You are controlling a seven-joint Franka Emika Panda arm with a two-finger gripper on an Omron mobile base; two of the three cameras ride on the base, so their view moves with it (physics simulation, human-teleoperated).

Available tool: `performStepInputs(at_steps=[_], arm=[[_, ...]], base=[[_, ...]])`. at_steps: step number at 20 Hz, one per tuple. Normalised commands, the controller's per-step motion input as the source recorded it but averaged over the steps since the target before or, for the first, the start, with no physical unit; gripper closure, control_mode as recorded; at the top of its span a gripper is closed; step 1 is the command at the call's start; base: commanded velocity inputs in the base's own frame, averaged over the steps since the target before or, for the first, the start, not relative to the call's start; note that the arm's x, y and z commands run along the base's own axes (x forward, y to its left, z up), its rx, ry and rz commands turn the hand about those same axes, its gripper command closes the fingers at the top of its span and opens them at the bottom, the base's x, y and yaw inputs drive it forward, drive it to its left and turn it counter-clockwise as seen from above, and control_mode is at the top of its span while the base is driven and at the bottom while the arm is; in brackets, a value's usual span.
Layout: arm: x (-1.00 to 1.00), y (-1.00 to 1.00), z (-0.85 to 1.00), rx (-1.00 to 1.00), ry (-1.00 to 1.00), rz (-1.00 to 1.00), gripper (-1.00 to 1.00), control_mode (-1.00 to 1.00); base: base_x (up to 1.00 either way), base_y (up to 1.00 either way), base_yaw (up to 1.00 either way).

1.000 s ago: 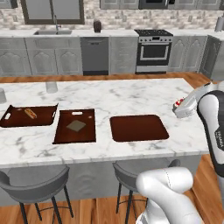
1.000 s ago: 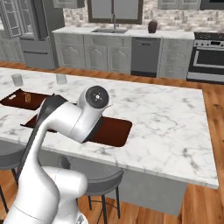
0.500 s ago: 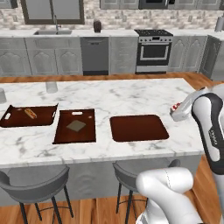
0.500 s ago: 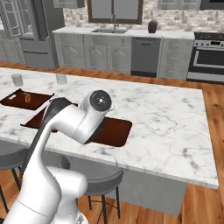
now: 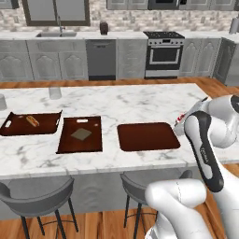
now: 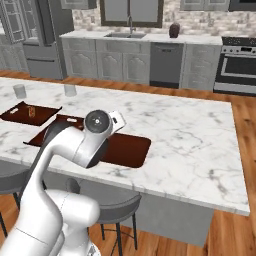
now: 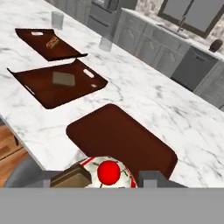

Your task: Take the donut and cupcake from the fridge and place them on the empty tray on the dining counter.

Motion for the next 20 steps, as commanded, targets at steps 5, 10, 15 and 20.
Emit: performStepInputs(at_steps=[5,10,15,20], arm=[[0.34,0.0,-0.2,-0.06,0.01,-0.06,1.0,-1.0],[0.25,-0.09,-0.11,0.0,0.0,-0.02,1.0,-1.0],[0.1,-0.23,-0.17,0.0,0.03,0.0,1.0,-1.0],[0.05,-0.12,-0.24,0.0,0.08,0.0,1.0,-1.0]], base=[[0.0,0.0,0.0],[0.0,0.0,0.0],[0.0,0.0,0.0],[0.0,0.0,0.0]])
